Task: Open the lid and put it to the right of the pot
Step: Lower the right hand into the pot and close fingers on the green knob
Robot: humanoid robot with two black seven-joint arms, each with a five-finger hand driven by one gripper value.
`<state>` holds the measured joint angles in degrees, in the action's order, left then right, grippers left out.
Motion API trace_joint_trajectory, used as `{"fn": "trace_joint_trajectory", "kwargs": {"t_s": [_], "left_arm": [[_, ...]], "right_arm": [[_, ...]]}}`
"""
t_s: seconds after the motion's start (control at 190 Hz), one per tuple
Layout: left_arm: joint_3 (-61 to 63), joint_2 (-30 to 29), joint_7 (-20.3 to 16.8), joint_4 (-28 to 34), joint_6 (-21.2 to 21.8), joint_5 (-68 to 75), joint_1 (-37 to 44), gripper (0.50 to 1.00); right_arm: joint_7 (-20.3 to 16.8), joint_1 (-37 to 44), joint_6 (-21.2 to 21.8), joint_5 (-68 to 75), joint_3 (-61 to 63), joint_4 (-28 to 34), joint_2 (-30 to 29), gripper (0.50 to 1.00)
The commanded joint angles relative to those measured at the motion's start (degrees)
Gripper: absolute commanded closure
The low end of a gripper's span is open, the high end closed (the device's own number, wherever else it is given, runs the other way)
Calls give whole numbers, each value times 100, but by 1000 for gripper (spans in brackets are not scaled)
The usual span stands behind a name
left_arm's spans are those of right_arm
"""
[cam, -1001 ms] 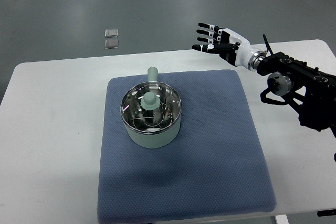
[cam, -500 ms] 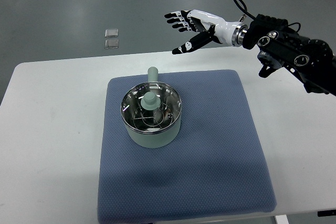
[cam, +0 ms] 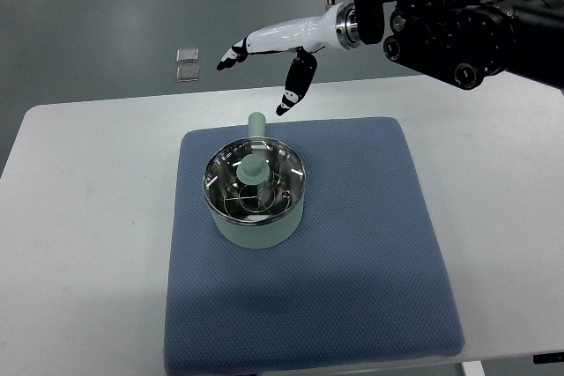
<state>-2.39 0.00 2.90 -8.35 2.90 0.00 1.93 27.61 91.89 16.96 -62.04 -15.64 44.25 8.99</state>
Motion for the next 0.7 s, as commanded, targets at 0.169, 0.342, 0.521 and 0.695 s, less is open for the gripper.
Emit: {"fn": "trace_joint_trajectory", "kwargs": {"t_s": [0.169,0.342,0.521,0.695], "left_arm": [[-7,0,0,0,0,0,9,500],[-7,0,0,8,0,0,9,500],[-7,0,8,8,0,0,9,500],[-7,0,8,0,0,0,9,500]], "right_arm": [[245,260,-8,-590,-606,242,-600,570],[298,295,-123,-775,-765,242,-837,574],[641,295,-439,-986,-1099,242,-873,581],[685,277,-527,-1030,-1134,224,-873,587]]}}
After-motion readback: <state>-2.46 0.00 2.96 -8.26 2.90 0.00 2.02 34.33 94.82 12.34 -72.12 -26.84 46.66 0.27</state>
